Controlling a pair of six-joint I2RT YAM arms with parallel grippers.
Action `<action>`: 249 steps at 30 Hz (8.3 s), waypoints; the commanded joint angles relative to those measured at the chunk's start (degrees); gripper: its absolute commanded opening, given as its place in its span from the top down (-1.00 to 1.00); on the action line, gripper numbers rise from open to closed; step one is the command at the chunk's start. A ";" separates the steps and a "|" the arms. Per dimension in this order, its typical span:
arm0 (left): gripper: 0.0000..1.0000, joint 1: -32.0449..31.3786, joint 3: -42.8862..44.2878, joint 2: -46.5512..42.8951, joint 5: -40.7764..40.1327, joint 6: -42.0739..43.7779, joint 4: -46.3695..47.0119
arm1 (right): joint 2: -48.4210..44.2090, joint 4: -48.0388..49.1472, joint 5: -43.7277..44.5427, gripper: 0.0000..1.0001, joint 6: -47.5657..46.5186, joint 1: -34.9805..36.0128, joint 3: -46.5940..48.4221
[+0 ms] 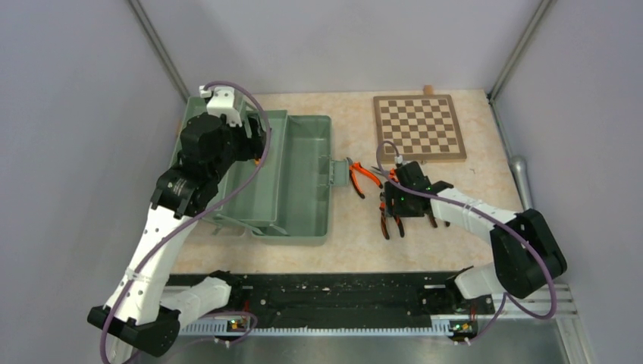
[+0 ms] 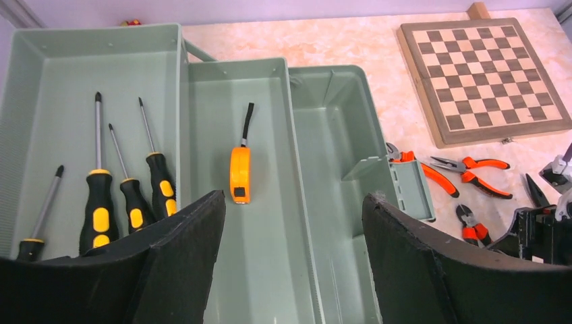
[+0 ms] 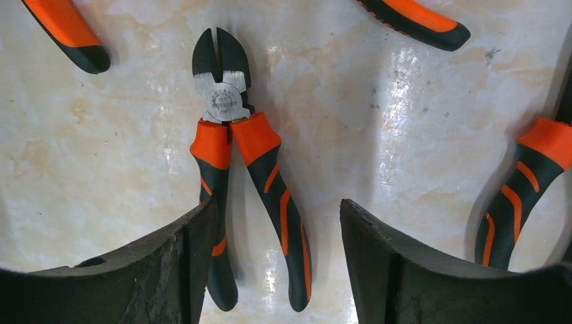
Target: Pack the tool kit
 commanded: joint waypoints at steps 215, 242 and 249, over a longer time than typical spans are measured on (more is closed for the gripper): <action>-0.48 -0.14 -13.62 -14.58 -4.70 -2.57 9.05 | 36.29 -16.59 10.80 1.00 4.76 20.79 71.28; -0.48 -0.20 -14.01 -15.87 -7.33 -0.77 7.92 | 52.99 -10.54 9.49 0.98 11.11 20.60 78.54; -0.48 -0.16 -14.03 -15.84 -7.54 -0.64 7.94 | 54.00 -10.66 11.19 0.80 9.54 20.10 79.29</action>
